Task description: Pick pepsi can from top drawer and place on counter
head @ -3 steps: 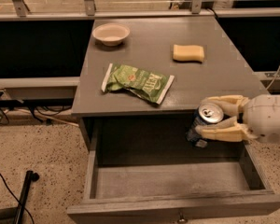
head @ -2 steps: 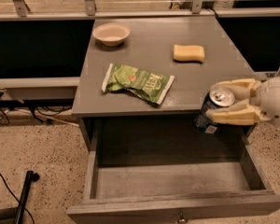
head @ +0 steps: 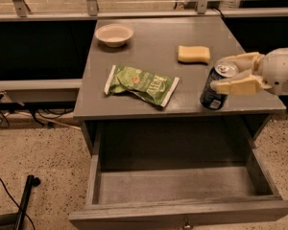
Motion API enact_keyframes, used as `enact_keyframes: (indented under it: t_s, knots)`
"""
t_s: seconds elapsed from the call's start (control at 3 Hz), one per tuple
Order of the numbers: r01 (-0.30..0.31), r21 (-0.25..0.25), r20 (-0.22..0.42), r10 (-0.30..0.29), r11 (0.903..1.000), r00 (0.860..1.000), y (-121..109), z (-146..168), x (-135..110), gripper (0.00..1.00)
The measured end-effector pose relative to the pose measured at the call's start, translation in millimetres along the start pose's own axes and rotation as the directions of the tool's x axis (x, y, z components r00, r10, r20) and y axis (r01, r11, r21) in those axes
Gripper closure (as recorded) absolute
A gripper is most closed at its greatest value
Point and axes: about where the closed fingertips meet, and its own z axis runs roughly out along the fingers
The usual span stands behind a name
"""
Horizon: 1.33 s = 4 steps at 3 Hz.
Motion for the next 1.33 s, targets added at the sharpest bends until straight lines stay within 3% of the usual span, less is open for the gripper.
enact_keyframes:
  t_s: [0.33, 0.67, 1.0, 1.33]
  knots:
    - [-0.058, 0.059, -0.018, 0.059, 0.9966, 0.998, -16.9, 17.9, 0.5, 1.00]
    - [-0.094, 0.130, -0.064, 0.103, 0.9870, 0.993, -30.7, 36.7, 4.7, 1.00]
    - [-0.144, 0.174, -0.081, 0.160, 0.9741, 0.984, -42.4, 48.4, 10.2, 0.85]
    - [-0.147, 0.171, -0.079, 0.162, 0.9742, 0.984, -41.7, 50.3, 8.7, 0.61]
